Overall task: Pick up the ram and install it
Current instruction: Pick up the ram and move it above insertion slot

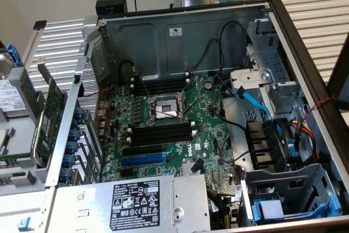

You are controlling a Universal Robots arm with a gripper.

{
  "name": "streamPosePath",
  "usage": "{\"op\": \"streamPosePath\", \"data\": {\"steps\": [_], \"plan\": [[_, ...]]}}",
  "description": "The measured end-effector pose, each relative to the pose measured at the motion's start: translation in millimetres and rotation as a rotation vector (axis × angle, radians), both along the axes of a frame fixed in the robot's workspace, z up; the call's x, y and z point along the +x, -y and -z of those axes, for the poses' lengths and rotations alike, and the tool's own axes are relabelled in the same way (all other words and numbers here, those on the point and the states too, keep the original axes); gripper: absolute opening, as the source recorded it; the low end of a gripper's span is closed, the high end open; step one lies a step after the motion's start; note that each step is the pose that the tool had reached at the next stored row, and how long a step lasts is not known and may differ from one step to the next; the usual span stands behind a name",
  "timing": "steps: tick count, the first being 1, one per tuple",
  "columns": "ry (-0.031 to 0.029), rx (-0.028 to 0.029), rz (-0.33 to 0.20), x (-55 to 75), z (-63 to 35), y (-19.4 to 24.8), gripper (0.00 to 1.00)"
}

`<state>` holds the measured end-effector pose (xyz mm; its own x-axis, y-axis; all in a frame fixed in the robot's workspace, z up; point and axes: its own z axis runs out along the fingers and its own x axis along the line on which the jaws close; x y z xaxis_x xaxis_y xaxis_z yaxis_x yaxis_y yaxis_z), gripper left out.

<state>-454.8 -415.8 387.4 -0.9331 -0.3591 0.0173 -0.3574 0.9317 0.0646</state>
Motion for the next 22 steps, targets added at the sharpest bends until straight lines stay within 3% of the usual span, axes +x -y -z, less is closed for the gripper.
{"op": "streamPosePath", "data": {"steps": [22], "plan": [[-0.0001,0.0,-0.4,0.0,0.7,0.0,0.11]]}}
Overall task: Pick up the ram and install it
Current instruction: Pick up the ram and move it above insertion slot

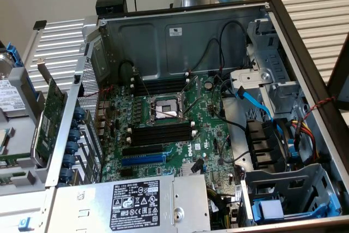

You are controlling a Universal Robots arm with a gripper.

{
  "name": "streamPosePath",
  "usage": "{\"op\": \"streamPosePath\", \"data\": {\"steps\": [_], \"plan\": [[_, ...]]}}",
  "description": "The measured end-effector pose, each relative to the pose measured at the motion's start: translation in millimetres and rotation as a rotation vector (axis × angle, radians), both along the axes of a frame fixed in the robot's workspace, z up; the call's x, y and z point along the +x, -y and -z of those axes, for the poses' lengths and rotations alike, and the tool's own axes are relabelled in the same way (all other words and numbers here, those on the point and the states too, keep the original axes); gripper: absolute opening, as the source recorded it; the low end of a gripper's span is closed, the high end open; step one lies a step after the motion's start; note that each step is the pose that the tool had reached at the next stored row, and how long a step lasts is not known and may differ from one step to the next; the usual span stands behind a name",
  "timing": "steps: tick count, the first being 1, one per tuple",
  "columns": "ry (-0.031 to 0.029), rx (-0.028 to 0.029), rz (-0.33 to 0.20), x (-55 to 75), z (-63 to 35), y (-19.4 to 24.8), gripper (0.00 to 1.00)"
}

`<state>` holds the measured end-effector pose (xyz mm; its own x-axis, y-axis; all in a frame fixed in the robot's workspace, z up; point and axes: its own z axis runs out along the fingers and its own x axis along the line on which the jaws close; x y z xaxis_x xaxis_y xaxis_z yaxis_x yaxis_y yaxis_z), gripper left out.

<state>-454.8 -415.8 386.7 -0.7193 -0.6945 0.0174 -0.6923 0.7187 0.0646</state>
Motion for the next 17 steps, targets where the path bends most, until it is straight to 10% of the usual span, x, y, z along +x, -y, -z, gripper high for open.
{"op": "streamPosePath", "data": {"steps": [10,17], "plan": [[0.0064,-0.0004,-0.177,0.0,0.3,0.0,0.11],[0.0286,-0.0032,-0.27,0.0,0.3,0.0,0.11]]}}
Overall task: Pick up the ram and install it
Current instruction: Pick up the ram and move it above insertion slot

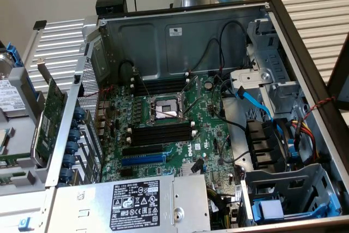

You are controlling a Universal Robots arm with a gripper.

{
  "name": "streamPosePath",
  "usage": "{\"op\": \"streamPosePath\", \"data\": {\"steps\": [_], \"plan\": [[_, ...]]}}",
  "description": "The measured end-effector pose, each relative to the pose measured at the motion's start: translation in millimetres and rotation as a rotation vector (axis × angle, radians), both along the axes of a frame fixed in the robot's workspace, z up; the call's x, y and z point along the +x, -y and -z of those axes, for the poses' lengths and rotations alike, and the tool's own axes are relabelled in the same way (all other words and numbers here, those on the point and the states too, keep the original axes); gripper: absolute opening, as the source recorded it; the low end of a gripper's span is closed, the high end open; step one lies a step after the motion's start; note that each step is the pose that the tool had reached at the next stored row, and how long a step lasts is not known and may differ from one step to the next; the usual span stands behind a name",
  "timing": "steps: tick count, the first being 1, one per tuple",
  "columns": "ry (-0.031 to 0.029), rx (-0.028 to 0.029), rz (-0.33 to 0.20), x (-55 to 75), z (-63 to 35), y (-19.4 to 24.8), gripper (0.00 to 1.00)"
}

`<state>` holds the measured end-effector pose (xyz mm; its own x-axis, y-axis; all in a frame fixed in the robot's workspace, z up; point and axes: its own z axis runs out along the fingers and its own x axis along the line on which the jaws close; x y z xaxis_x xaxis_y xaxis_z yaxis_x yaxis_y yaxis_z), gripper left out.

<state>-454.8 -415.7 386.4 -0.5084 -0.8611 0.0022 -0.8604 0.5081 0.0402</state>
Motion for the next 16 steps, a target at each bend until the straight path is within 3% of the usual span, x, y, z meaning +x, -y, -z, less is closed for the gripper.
{"op": "streamPosePath", "data": {"steps": [3,7,16], "plan": [[0.0089,-0.0002,-0.039,0.0,0.2,0.0,0.11],[0.0148,-0.0003,-0.095,0.0,0.2,0.0,0.11],[0.0195,-0.0011,-0.201,-0.5,0.2,0.0,0.11]]}}
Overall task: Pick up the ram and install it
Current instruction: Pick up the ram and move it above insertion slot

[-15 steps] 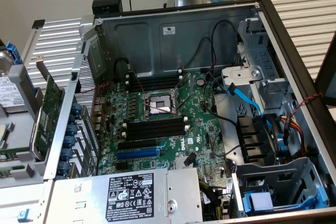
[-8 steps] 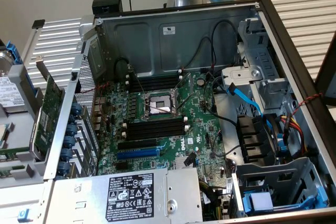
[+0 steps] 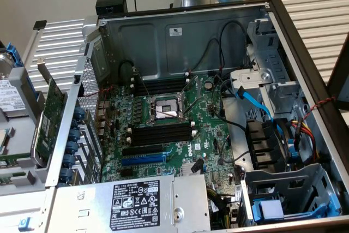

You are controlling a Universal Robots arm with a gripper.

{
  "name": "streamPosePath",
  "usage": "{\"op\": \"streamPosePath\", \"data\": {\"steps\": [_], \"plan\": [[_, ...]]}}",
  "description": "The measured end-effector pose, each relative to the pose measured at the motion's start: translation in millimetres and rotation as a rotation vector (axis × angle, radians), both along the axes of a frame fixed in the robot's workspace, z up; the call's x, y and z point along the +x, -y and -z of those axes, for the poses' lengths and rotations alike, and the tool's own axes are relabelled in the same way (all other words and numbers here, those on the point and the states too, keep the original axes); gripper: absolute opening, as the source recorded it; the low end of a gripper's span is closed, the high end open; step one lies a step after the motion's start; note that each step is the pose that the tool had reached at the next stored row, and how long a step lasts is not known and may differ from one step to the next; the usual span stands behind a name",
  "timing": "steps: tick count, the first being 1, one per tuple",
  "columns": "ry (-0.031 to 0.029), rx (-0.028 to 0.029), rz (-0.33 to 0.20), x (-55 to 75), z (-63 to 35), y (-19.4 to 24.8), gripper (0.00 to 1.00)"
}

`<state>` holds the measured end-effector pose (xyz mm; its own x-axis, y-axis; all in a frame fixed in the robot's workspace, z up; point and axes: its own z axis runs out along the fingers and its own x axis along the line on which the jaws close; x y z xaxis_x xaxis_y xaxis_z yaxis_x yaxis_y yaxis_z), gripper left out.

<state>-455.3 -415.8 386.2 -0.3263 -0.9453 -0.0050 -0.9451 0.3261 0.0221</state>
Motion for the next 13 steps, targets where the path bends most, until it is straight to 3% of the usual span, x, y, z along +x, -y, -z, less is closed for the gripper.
{"op": "streamPosePath", "data": {"steps": [13], "plan": [[0.0038,-0.0015,-0.088,-2.8,0.1,0.0,0.11]]}}
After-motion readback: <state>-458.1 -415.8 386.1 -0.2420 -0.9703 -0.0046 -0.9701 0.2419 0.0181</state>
